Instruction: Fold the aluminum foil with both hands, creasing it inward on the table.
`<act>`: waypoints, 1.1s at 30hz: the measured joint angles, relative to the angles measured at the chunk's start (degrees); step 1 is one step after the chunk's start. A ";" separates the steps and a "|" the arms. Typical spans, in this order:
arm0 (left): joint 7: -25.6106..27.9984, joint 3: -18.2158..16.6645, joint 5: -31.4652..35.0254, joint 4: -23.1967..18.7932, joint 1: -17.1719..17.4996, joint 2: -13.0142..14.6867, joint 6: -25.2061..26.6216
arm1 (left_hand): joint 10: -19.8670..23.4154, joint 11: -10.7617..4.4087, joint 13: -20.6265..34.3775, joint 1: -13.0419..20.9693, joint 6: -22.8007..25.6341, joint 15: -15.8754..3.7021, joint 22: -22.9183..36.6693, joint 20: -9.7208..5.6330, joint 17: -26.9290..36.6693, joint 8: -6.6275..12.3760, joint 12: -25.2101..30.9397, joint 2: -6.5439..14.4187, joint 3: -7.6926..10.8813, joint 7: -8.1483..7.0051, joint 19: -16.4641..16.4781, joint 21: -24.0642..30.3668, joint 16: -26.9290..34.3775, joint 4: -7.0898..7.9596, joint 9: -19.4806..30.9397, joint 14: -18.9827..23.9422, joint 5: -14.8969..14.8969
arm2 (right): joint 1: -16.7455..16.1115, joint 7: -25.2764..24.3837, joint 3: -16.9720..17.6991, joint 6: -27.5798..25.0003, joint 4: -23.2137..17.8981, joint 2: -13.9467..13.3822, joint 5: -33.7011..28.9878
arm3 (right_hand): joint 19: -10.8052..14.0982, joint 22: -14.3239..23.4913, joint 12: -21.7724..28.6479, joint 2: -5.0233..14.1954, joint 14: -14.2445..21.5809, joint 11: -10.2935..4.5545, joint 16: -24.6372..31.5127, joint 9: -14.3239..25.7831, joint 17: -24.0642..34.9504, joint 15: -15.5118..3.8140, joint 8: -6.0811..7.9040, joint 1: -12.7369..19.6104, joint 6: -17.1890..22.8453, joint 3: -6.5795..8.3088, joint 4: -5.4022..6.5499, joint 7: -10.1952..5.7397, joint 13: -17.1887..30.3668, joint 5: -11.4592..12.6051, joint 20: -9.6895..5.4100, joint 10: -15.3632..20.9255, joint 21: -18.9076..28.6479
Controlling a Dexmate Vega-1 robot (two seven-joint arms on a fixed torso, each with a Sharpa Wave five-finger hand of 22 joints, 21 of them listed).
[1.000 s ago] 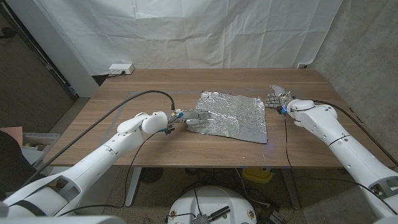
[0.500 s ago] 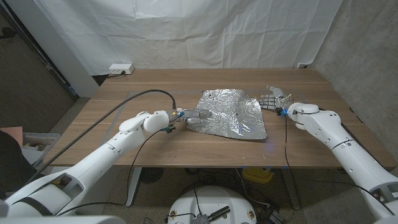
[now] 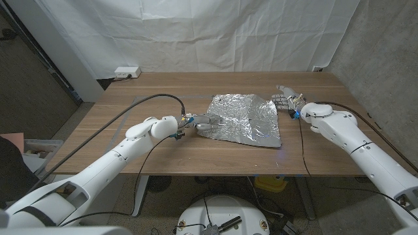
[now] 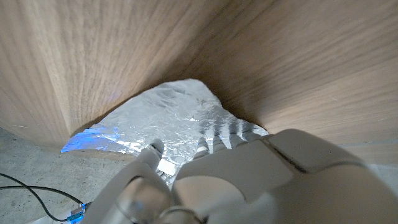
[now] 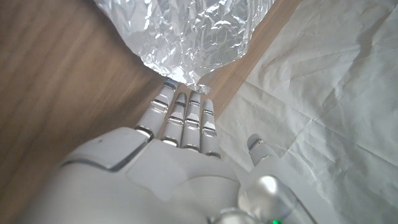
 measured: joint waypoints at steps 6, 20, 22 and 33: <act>0.08 0.00 -0.26 0.23 0.00 -0.02 -0.23 | 0.00 0.00 0.00 0.00 0.00 -0.09 0.00 0.00 0.03 0.00 0.00 0.00 0.00 0.00 0.00 0.00 0.00 0.00 0.00 -0.10 0.00 | 2.03 -1.51 -3.17 -4.95 -2.42 -1.68 -3.89 | 0.03 0.25 -0.32 -0.59 1.22 -1.11 0.68 0.00 -0.13 -0.78 -0.27 8.21 -0.26 2.84 -7.51 -0.91 0.00 0.00 -0.03 -0.78 0.10; 0.27 -0.22 -1.09 0.51 0.15 0.03 -0.73 | 0.00 0.00 0.00 -0.70 0.00 -0.09 0.00 0.00 0.06 0.00 0.00 0.21 -0.25 0.00 0.00 0.00 -0.01 0.25 0.00 -0.10 0.00 | 13.99 -0.08 -18.49 -28.06 -6.36 -4.14 -16.10 | 5.62 0.54 0.54 -1.80 7.84 -3.97 3.38 0.00 1.60 -6.17 0.71 23.93 2.76 5.09 -13.63 -3.53 0.31 -0.23 -2.69 2.11 2.04; 0.28 -0.27 -1.20 0.48 0.22 0.07 -0.76 | 0.00 0.00 0.00 -0.69 0.00 -0.09 0.00 0.00 0.06 0.00 0.00 0.21 -0.25 0.00 0.00 0.00 -0.01 0.25 0.00 -0.10 0.00 | 15.17 -0.08 -20.35 -30.28 -6.53 -4.12 -17.66 | 6.99 0.71 1.47 -2.45 10.28 -4.42 4.76 0.24 2.62 -7.29 1.38 26.58 4.73 4.61 -13.18 -4.15 0.57 -0.22 -3.16 4.38 2.68; 0.40 -0.54 -1.59 0.11 0.66 0.32 -0.78 | 0.00 0.00 0.00 -0.99 0.00 -0.09 0.00 0.00 0.06 0.00 0.00 -0.56 -0.25 0.00 0.00 0.00 -0.01 0.25 0.00 -0.09 0.00 | 18.39 -5.36 -28.69 -39.38 -7.12 -1.46 -28.02 | 15.83 3.84 21.81 -5.17 27.80 -9.81 32.03 3.45 31.75 -12.01 5.99 43.89 23.03 -9.09 -11.51 -7.90 14.27 1.89 -5.74 21.12 9.76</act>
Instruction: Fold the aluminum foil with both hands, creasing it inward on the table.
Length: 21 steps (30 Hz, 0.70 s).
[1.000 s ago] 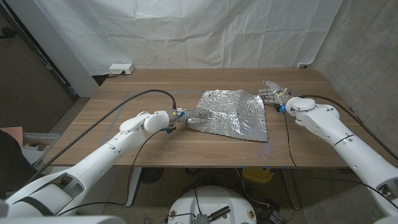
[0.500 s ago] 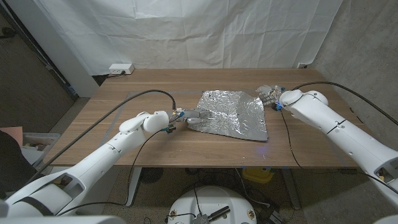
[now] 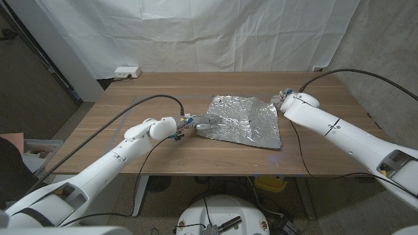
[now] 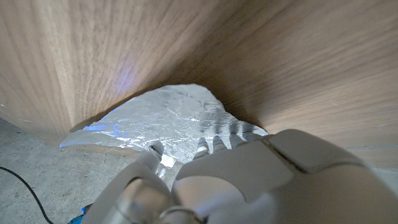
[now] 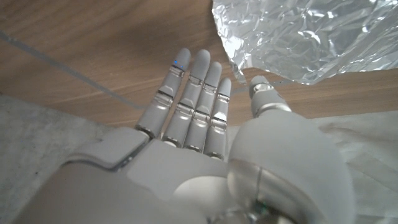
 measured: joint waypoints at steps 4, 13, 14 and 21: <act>0.08 -0.07 -0.02 -0.14 0.13 0.12 0.01 | 0.00 0.00 0.00 0.00 0.00 0.00 0.00 0.00 0.00 0.00 0.00 0.00 -0.16 0.00 0.00 0.00 0.00 0.17 0.13 0.00 0.00 | 0.14 -2.54 -1.12 -2.03 -0.02 0.75 -4.07 | 0.27 0.87 2.43 -0.83 -0.36 0.23 2.16 0.79 2.93 0.07 0.17 -0.91 0.19 -3.27 1.42 0.33 2.92 0.40 -0.08 -1.28 1.13; 0.29 -0.20 -0.03 -0.23 0.28 0.28 0.03 | 0.00 0.00 0.00 0.00 0.00 -0.01 0.00 -0.01 0.00 0.00 0.00 0.01 -0.16 0.00 0.01 -0.01 0.00 0.16 0.14 0.01 0.00 | 1.39 -1.74 -3.51 -3.50 0.11 1.15 -7.00 | -2.32 1.73 -0.45 -1.53 -5.09 2.73 -3.78 -0.12 -1.82 1.39 -3.52 -5.88 -5.91 -6.63 3.83 0.02 2.04 1.92 1.42 -9.31 2.01; 0.30 -0.21 -0.03 -0.23 0.29 0.29 0.03 | 0.00 0.00 0.00 0.00 0.00 -0.01 0.00 -0.01 0.00 0.00 0.00 0.01 -0.16 0.00 0.01 -0.02 0.00 0.16 0.14 0.01 0.00 | 1.61 -1.35 -3.89 -3.65 0.18 1.15 -7.29 | -2.35 1.73 -0.76 -1.64 -5.17 2.90 -4.24 -0.14 -2.26 1.48 -3.72 -6.23 -6.24 -6.80 4.00 -0.04 1.78 2.11 1.40 -9.55 2.01; 0.43 -0.34 -0.09 -0.19 0.45 0.48 0.06 | 0.00 0.00 -0.01 0.01 0.00 -0.22 0.39 -3.25 -0.29 0.00 0.00 0.01 -0.16 0.00 -3.28 -0.20 -0.25 0.16 0.13 -0.41 0.00 | 3.44 0.88 -6.45 -4.54 1.04 1.40 -8.54 | -2.75 1.73 -1.58 -1.33 -5.56 2.95 -5.36 -0.40 -3.52 1.45 -3.98 -6.98 -6.72 -7.08 4.28 0.08 1.03 2.11 1.62 -10.36 2.01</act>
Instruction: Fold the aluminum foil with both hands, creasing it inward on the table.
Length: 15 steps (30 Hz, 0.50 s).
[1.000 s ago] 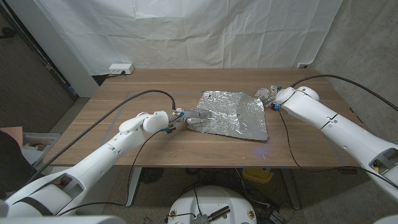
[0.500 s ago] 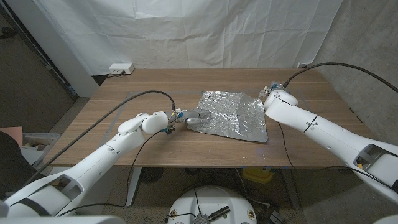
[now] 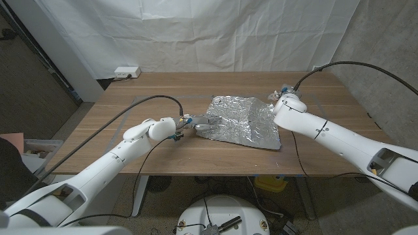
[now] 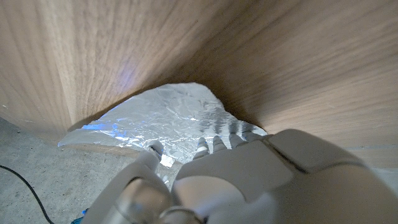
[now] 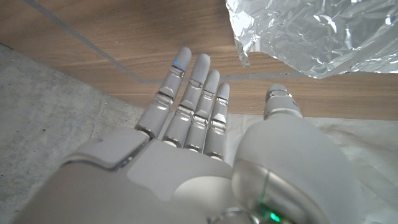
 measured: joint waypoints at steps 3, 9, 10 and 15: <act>0.01 -0.05 -0.08 0.02 0.02 0.04 0.00 | 0.00 0.00 0.04 0.00 0.00 0.00 0.01 0.00 0.06 0.00 0.00 0.00 0.00 0.00 0.00 0.00 0.25 0.00 0.00 0.00 0.36 | 0.86 1.02 -1.19 -0.36 0.61 0.22 -0.48 | -0.38 0.00 -0.01 0.00 -0.12 0.00 0.00 -0.25 0.00 0.12 0.00 0.00 0.81 0.00 0.00 0.42 -0.32 0.24 -0.38 0.00 0.34; 0.05 -0.14 -0.33 0.22 0.03 0.11 -0.11 | 0.00 0.00 0.04 0.00 -0.12 0.02 0.01 0.00 0.22 0.00 0.00 0.00 0.00 0.12 0.00 0.00 0.27 0.00 -0.01 0.02 0.45 | 2.80 2.62 -4.08 -1.39 2.17 0.81 -1.72 | -0.69 0.23 -0.35 0.32 -0.11 -0.21 0.40 -0.47 0.49 0.12 0.00 1.72 1.47 0.43 -1.22 -0.20 -0.93 0.89 -0.07 0.23 0.56; 0.05 -0.16 -0.34 0.26 0.03 0.12 -0.12 | 0.00 0.00 0.04 0.00 -0.12 0.03 0.01 0.00 0.22 0.00 0.00 0.00 0.00 0.12 0.00 0.00 0.27 0.00 0.00 0.04 0.45 | 2.87 2.87 -4.17 -1.54 2.22 0.83 -1.93 | -0.69 0.27 -0.47 0.42 -0.11 -0.45 0.66 -0.53 0.76 0.12 0.00 2.26 1.58 0.51 -1.57 -0.31 -1.08 0.89 -0.07 0.47 0.56; 0.09 -0.20 -0.50 0.54 -0.01 0.14 -0.32 | 0.00 0.00 0.04 0.00 -0.12 0.15 0.00 0.00 0.22 0.00 0.00 0.00 0.00 0.12 0.00 -0.03 0.26 0.00 -0.01 0.15 0.45 | 4.33 3.85 -6.46 -2.26 3.59 1.31 -2.75 | -1.01 0.27 -0.47 0.80 -0.11 -1.28 2.00 -0.76 2.02 0.12 0.00 4.37 2.83 0.82 -2.56 -1.13 -1.70 1.41 -0.38 1.29 0.88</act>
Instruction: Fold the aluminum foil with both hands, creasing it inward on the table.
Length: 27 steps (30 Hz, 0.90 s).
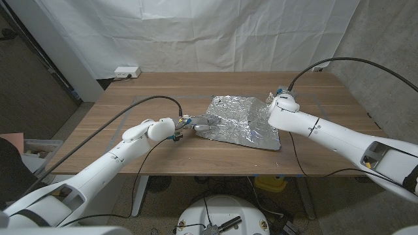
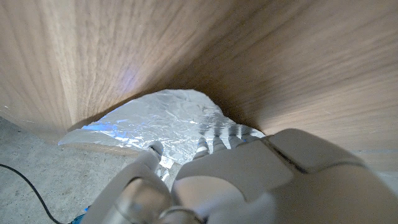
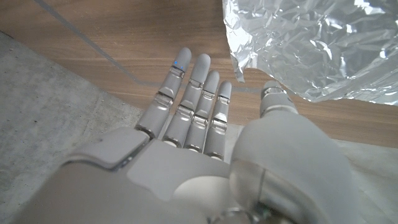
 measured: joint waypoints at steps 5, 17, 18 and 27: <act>0.06 -0.02 -0.24 0.33 -0.09 0.01 -0.25 | 0.00 0.00 0.00 0.00 0.00 0.00 -0.04 0.00 0.00 0.00 0.00 0.00 0.00 0.00 0.00 -0.05 -0.01 0.00 0.00 0.00 0.00 | 1.50 0.89 -2.52 -0.58 1.37 0.55 -0.84 | -0.41 -0.01 0.46 0.50 0.57 -1.04 2.47 -0.03 2.30 -0.12 0.81 2.53 3.23 -0.07 -0.99 -0.50 -0.44 0.79 -0.41 2.46 0.58; 0.27 -0.01 -0.37 0.96 -0.30 0.01 -0.74 | 0.00 0.00 0.00 0.00 -0.20 -0.03 -0.14 0.00 0.05 0.00 0.00 0.00 0.00 0.20 0.00 0.05 -0.03 0.00 0.00 -0.03 0.00 | 2.24 0.95 -4.49 0.20 2.00 0.79 -2.87 | 0.54 -0.44 9.31 2.16 4.72 -3.63 10.63 1.09 8.99 -1.23 5.53 7.81 15.70 -1.69 -1.47 -0.56 4.75 1.54 -1.34 11.24 2.90; 0.27 -0.02 -0.37 0.98 -0.30 0.01 -0.74 | 0.00 0.00 0.00 0.00 -0.20 -0.03 -0.14 0.00 0.05 0.00 0.00 0.00 0.00 0.20 0.00 0.05 -0.03 0.00 0.00 -0.03 0.00 | 2.24 0.94 -4.49 0.24 2.00 0.79 -2.93 | 0.54 -0.44 9.76 2.23 5.10 -3.54 10.96 1.28 9.26 -1.19 5.84 8.58 16.17 -1.85 -1.62 -0.61 5.12 1.72 -1.34 11.33 2.90; 0.48 -0.07 -0.45 1.04 -0.22 0.03 -0.83 | 0.00 0.00 0.00 0.00 -0.20 -0.04 -0.14 -0.01 0.05 0.00 0.00 0.00 0.00 0.20 0.00 0.06 -0.12 0.00 -0.01 -0.04 0.00 | 2.06 0.13 -4.81 1.72 1.90 0.86 -4.68 | 1.47 -0.70 13.39 4.42 7.54 -3.35 12.11 2.62 10.27 -1.98 8.65 12.18 20.05 -2.01 -1.78 0.02 7.80 1.97 -2.26 15.05 4.66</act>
